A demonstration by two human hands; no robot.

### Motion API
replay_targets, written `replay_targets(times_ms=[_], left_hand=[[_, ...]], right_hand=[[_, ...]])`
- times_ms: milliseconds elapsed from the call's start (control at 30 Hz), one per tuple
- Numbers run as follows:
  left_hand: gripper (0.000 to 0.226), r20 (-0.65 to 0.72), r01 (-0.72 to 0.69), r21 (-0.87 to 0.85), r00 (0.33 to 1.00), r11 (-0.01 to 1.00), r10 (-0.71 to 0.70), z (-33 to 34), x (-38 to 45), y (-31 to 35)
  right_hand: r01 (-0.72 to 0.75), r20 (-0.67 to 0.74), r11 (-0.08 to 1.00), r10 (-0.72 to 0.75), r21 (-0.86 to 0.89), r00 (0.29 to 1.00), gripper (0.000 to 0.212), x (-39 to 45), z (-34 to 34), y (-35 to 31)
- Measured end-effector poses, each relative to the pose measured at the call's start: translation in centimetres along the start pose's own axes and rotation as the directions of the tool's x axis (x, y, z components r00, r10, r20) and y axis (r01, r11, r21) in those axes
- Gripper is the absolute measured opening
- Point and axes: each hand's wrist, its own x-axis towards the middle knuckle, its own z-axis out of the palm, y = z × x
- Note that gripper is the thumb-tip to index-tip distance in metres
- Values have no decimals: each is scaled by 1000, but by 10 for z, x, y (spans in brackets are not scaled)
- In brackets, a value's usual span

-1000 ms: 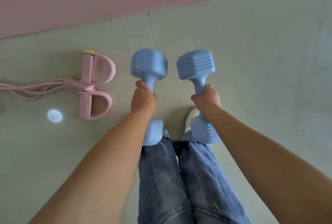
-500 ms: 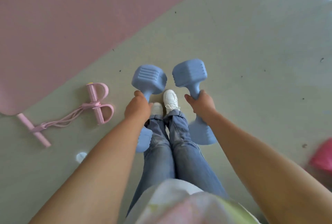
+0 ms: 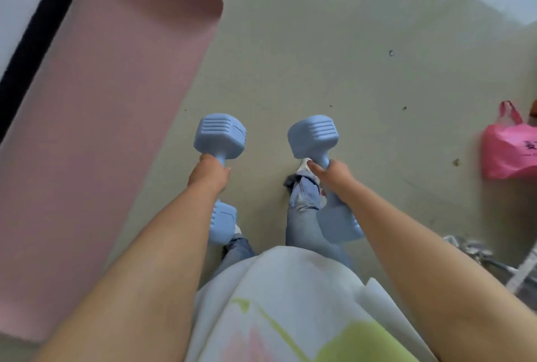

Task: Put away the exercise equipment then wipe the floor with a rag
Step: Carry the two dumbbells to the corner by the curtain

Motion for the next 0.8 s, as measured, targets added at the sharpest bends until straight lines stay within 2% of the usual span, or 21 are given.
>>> replay_targets(times_ms=[100,200,367,533,700,800], left_hand=[[49,-20,-15,51,1000,999,16,-10,5,60],[48,-26,-68,94,997,993,70,-17,5,151],[53,8,-221,142,975,965,223,-40,13,280],[55,51,-310,234,950,921,307,-79,42,387],[58,45,-327,338,942,882,332,-139,90,492],[58,43,-310,363,948,879,316,-180,118,557]], right_hand=[[10,4,998,-10,63,1000,34,19,-46,-10],[20,-21,996,-19,88,1000,32,44,-122,-24],[35,-39,999,-34,27,999,33,77,-227,-53],[58,-42,996,-62,-71,997,35,113,-316,-97],[38,-38,995,-42,-90,998,44,170,-408,-165],[20,-45,995,-25,-100,999,38,206,-464,-211]])
